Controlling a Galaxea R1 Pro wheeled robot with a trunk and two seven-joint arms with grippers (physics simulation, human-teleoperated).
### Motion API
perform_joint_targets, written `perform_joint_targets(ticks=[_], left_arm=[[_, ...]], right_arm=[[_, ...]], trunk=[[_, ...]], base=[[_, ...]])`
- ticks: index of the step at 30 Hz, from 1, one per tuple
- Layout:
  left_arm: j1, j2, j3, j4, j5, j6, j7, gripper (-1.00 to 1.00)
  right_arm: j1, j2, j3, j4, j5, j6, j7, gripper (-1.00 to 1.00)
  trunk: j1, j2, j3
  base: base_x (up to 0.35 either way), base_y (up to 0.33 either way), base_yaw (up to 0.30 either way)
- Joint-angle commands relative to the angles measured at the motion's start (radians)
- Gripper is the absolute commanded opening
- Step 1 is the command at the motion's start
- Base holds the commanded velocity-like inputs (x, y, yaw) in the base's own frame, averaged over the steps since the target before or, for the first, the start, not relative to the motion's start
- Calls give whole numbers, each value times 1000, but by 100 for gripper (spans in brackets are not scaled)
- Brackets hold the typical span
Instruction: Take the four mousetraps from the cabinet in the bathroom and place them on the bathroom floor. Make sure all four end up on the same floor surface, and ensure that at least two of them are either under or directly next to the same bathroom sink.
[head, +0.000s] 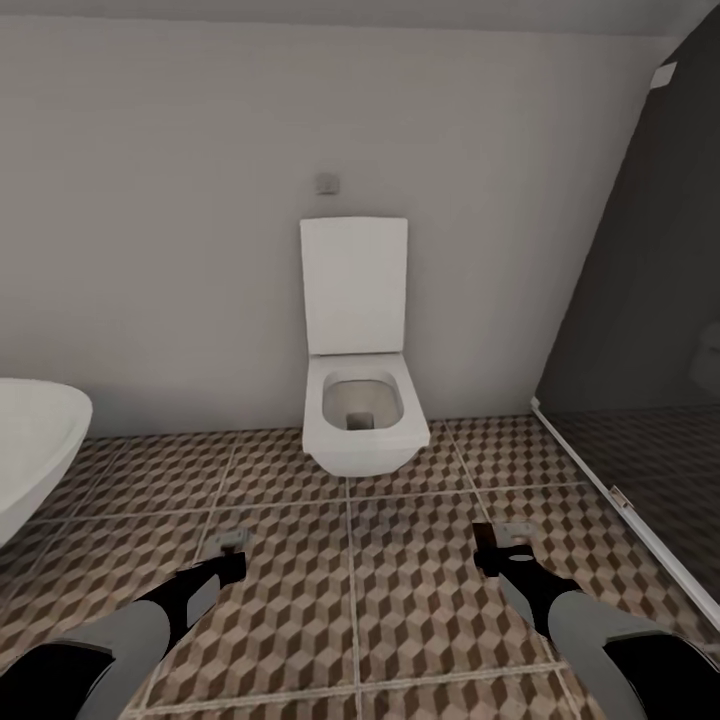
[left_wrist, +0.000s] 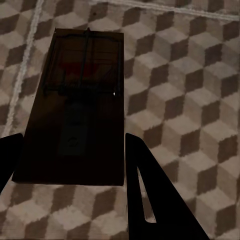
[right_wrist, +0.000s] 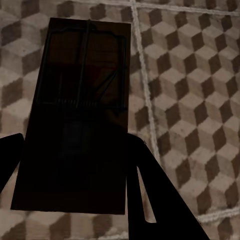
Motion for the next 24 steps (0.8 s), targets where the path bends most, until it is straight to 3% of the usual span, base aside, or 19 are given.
perform_joint_targets(ticks=[1,24], left_arm=[[0,0,-9,-2,6,4,4,-100],[0,0,-8,-1,7,3,4,-100]], right_arm=[[0,0,8,-2,-7,4,-5,-100],[0,0,8,-2,-7,4,4,-100]], trunk=[[0,0,-1],[0,0,-1]], base=[[266,0,0],[103,-26,0]])
